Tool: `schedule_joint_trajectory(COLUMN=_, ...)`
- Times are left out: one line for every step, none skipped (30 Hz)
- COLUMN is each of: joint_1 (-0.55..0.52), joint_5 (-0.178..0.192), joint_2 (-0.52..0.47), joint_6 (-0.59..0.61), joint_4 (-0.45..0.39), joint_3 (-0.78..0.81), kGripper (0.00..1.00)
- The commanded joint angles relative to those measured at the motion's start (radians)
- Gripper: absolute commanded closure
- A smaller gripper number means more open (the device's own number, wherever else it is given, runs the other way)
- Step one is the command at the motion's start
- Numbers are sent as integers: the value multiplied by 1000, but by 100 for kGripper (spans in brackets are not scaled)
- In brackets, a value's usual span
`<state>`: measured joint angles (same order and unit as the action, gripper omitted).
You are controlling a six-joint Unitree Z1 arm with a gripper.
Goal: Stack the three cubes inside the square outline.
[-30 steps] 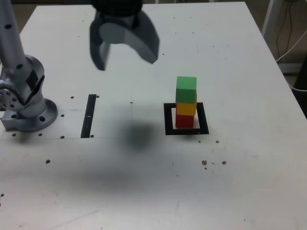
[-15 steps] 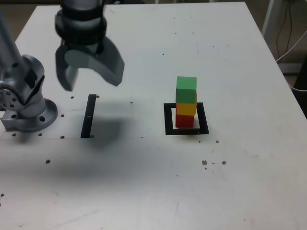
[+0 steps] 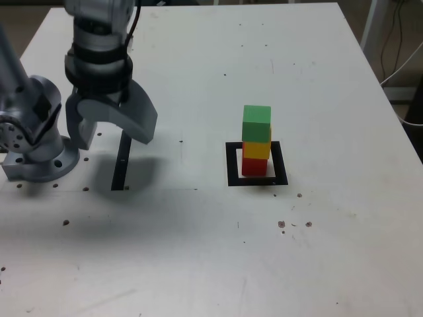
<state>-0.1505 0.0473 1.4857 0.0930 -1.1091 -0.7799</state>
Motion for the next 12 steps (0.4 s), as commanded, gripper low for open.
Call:
schedule_joint_trajectory(joint_1=2, joint_5=-3, joint_2=8, joint_6=2, joint_4=24, joint_3=19, kGripper=1)
schedule_joint_trajectory(joint_1=2, joint_5=-4, joint_2=9, joint_6=2, joint_4=36, joint_3=30, kGripper=1)
schedule_joint_trajectory(joint_1=2, joint_5=-5, joint_2=10, joint_6=2, joint_4=46, joint_3=39, kGripper=1)
schedule_joint_trajectory(joint_1=2, joint_5=-7, joint_2=11, joint_6=2, joint_4=55, joint_3=47, kGripper=1)
schedule_joint_trajectory(joint_1=2, joint_5=-8, joint_2=11, joint_6=2, joint_4=62, joint_3=53, kGripper=1)
schedule_joint_trajectory(joint_1=2, joint_5=-10, joint_2=12, joint_6=2, joint_4=67, joint_3=57, kGripper=1)
schedule_joint_trajectory(joint_1=2, joint_5=-11, joint_2=12, joint_6=1, joint_4=71, joint_3=61, kGripper=1)
schedule_joint_trajectory(joint_1=2, joint_5=-12, joint_2=12, joint_6=1, joint_4=74, joint_3=62, kGripper=1)
schedule_joint_trajectory(joint_1=2, joint_5=-12, joint_2=12, joint_6=1, joint_4=75, joint_3=63, kGripper=1)
schedule_joint_trajectory(joint_1=2, joint_5=-12, joint_2=12, joint_6=1, joint_4=76, joint_3=63, kGripper=1)
schedule_joint_trajectory(joint_1=2, joint_5=-12, joint_2=12, joint_6=1, joint_4=76, joint_3=63, kGripper=1)
schedule_joint_trajectory(joint_1=2, joint_5=-12, joint_2=12, joint_6=1, joint_4=77, joint_3=63, kGripper=1)
